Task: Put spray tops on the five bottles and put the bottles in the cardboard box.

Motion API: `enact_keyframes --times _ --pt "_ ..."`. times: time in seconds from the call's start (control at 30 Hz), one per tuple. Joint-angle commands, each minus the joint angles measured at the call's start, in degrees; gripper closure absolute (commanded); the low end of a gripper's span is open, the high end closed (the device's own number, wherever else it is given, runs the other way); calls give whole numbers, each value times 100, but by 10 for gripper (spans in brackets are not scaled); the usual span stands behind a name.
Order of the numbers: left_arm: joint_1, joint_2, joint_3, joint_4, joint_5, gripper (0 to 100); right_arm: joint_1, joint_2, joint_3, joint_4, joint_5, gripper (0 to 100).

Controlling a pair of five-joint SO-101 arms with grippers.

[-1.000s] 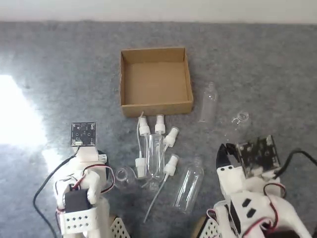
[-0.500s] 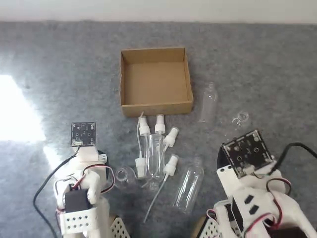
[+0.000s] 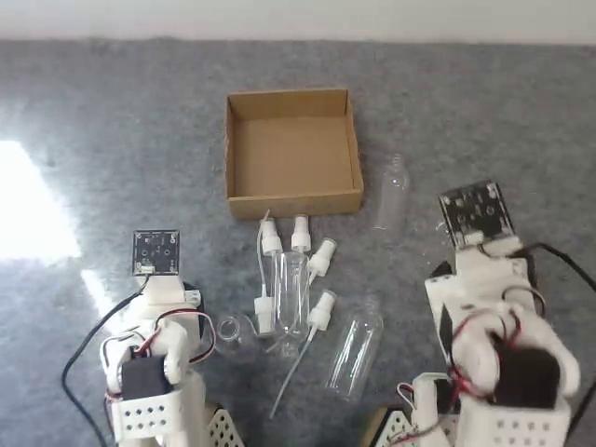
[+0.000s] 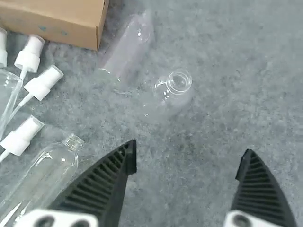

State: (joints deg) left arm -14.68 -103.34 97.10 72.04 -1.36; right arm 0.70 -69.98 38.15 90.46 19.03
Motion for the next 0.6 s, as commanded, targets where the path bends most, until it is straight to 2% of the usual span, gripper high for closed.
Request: enact_keyframes --times 0.0,0.4,0.57 --pt "-18 -105 -57 26 -9 957 31 523 -44 -303 70 694" --pt "-26 -105 -57 26 -9 957 -40 602 879 -1393 -510 687" --pt "-26 -105 -57 26 -9 957 -409 602 1310 -1859 -870 620"
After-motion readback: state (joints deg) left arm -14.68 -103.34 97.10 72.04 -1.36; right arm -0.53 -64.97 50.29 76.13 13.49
